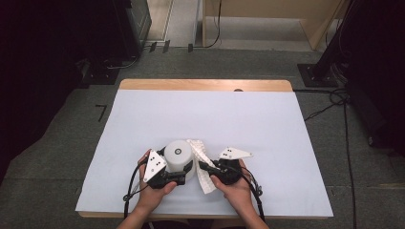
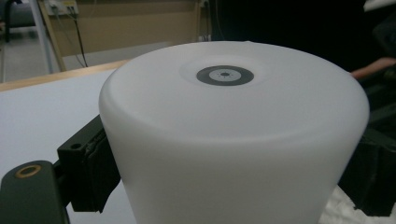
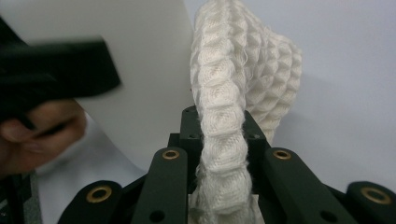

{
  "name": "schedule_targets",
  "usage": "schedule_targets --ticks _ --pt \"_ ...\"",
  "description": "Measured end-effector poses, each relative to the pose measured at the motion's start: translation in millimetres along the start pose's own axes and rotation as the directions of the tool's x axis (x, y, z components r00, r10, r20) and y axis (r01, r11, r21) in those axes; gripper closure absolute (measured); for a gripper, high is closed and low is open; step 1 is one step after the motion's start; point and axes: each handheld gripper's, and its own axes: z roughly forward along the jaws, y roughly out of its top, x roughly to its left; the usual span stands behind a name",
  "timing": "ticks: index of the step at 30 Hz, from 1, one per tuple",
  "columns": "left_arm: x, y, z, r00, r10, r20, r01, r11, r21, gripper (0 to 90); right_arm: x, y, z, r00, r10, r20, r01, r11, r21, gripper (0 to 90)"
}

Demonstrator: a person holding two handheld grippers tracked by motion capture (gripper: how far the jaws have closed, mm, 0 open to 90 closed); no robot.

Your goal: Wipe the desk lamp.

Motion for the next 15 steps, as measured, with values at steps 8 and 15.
schedule_targets --ticks 8,15 --pt "-7.6 -3.0 5.8 0.9992 0.028 0.029 -0.029 0.9993 0.023 8.7 13.5 21.6 -30.5 0.9983 -0.056 -0.018 0.053 0.988 -0.147 77.5" --pt "0.8 6.0 -3.0 0.9997 0.014 0.022 -0.014 0.9996 -0.024 8.7 2.9 3.5 -4.0 0.9998 -0.017 -0.009 0.017 1.000 0.005 77.5"
